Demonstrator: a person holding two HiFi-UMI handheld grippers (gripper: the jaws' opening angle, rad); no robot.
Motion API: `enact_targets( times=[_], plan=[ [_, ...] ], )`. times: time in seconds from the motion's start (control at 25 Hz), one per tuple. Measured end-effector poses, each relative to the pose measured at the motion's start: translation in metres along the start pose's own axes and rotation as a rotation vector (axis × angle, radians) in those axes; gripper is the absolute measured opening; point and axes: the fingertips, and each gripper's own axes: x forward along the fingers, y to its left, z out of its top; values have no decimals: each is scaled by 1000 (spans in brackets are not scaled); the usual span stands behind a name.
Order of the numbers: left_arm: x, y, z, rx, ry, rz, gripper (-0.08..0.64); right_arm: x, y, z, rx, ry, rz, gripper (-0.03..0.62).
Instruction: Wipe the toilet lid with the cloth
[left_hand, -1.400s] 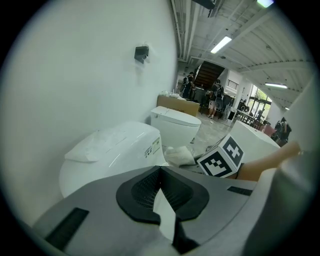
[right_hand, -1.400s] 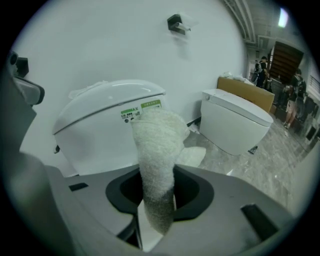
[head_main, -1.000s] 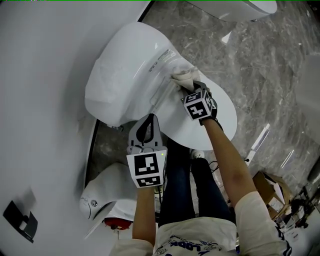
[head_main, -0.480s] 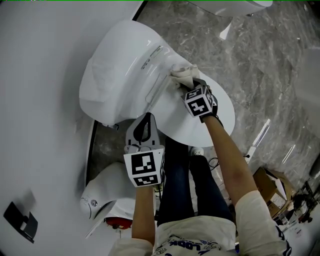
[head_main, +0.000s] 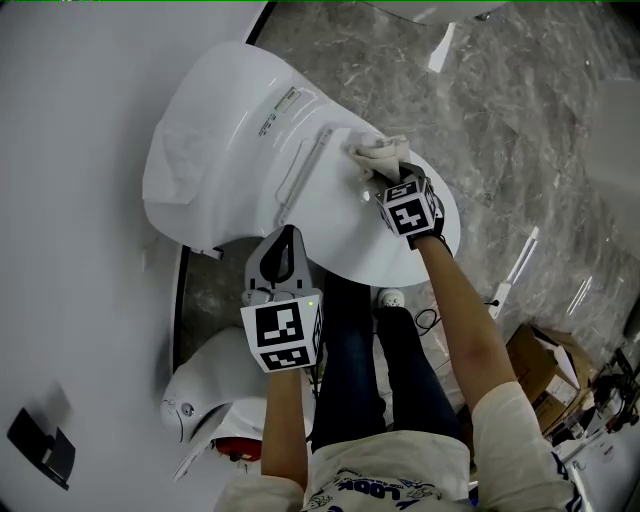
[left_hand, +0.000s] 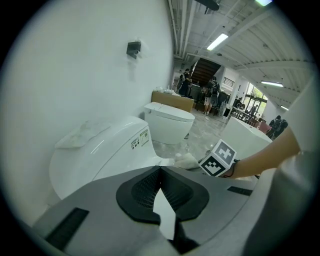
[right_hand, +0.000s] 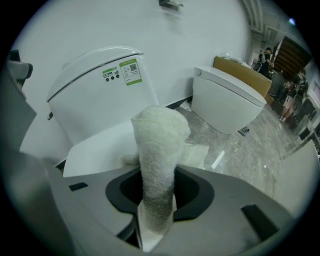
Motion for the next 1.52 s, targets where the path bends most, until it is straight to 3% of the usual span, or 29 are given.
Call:
enact_targets(
  times=[0.6,1.52],
  plan=[
    [0,-42,-8,48,15,-41,3,-30,-54,-83,212,26,-76,115],
    [2,-84,-18,78,26,-75,3,-68,-94,-188,404,39,-145,115]
  ],
)
